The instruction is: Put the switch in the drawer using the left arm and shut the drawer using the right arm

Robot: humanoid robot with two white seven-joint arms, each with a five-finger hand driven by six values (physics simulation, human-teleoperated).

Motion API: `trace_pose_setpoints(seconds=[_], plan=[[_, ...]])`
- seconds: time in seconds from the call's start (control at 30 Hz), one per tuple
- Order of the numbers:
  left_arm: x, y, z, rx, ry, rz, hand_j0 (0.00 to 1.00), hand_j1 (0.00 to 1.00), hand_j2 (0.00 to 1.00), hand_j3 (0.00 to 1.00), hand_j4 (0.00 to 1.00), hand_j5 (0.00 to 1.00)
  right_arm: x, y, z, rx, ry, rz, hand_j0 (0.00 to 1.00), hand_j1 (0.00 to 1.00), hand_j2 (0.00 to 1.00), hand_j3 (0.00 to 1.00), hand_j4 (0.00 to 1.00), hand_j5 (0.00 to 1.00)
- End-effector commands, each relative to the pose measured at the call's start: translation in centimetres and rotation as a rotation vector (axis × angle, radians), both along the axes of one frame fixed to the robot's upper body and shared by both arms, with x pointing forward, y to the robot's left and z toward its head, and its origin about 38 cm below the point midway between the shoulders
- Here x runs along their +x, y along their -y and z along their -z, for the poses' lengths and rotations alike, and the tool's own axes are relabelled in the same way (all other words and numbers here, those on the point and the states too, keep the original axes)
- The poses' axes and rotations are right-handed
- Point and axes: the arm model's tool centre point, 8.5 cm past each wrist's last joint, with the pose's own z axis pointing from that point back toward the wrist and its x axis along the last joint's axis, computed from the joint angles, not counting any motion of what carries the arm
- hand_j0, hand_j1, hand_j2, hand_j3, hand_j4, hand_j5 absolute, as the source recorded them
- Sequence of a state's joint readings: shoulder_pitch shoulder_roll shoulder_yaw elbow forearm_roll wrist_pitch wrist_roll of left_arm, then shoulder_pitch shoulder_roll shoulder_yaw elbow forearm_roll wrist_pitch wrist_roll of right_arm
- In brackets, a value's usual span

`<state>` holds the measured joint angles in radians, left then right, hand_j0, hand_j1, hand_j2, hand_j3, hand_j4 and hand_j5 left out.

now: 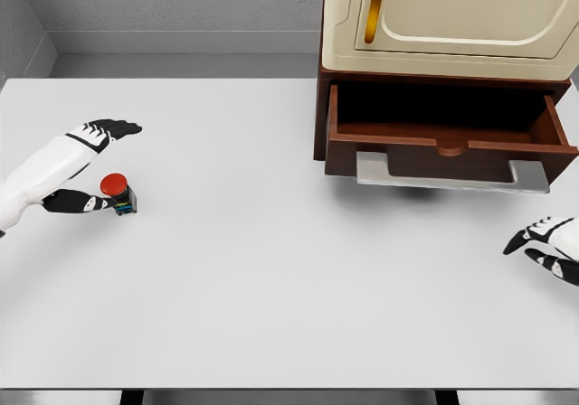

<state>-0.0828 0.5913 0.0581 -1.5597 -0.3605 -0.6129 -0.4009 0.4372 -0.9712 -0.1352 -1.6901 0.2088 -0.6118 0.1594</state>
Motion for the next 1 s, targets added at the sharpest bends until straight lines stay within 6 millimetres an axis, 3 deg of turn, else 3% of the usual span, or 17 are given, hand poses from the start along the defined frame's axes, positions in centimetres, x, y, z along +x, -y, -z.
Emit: trace_pose_setpoints(seconds=[0.0, 0.17, 0.33, 0.5, 0.63, 0.83, 0.97], plan=[[0.0, 0.0, 0.0, -0.009, -0.001, -0.001, 1.0, 1.0, 1.0, 1.0, 1.0, 1.0, 0.0, -0.7, -0.5, 0.013, 0.015, -0.017, 0.49, 0.49, 0.49, 0.49, 0.49, 0.49], [-0.7, -0.7, 0.3, -0.021, -0.006, -0.021, 1.0, 1.0, 1.0, 1.0, 1.0, 1.0, -0.2, -0.8, -0.2, 0.023, 0.014, -0.01, 0.51, 0.51, 0.51, 0.51, 0.51, 0.51], [-1.7, -1.1, 0.2, -0.255, -0.042, 0.002, 1.0, 1.0, 1.0, 1.0, 1.0, 1.0, -0.3, -1.0, 0.1, 0.045, 0.021, -0.001, 0.51, 0.51, 0.51, 0.51, 0.51, 0.51], [-1.8, -1.5, -0.6, -0.377, -0.067, 0.036, 1.0, 1.0, 1.0, 1.0, 1.0, 1.0, -0.5, -1.8, 0.2, 0.08, 0.03, -0.005, 0.51, 0.51, 0.51, 0.51, 0.51, 0.51], [-1.8, 0.0, 0.6, -0.417, -0.153, 0.104, 1.0, 1.0, 1.0, 1.0, 1.0, 1.0, -0.5, -2.5, -0.3, 0.086, 0.043, -0.024, 0.55, 0.55, 0.55, 0.55, 0.55, 0.55], [-1.9, 0.0, 0.5, -0.474, -0.276, 0.223, 1.0, 1.0, 1.0, 1.0, 1.0, 1.0, -0.4, -2.5, -0.3, 0.086, 0.044, -0.026, 0.55, 0.55, 0.55, 0.55, 0.55, 0.55], [-1.0, -1.6, 1.2, -0.588, -0.364, 0.131, 1.0, 1.0, 1.0, 1.0, 1.0, 1.0, -0.5, -2.4, -0.3, 0.085, 0.042, -0.024, 0.55, 0.55, 0.55, 0.55, 0.55, 0.55]])
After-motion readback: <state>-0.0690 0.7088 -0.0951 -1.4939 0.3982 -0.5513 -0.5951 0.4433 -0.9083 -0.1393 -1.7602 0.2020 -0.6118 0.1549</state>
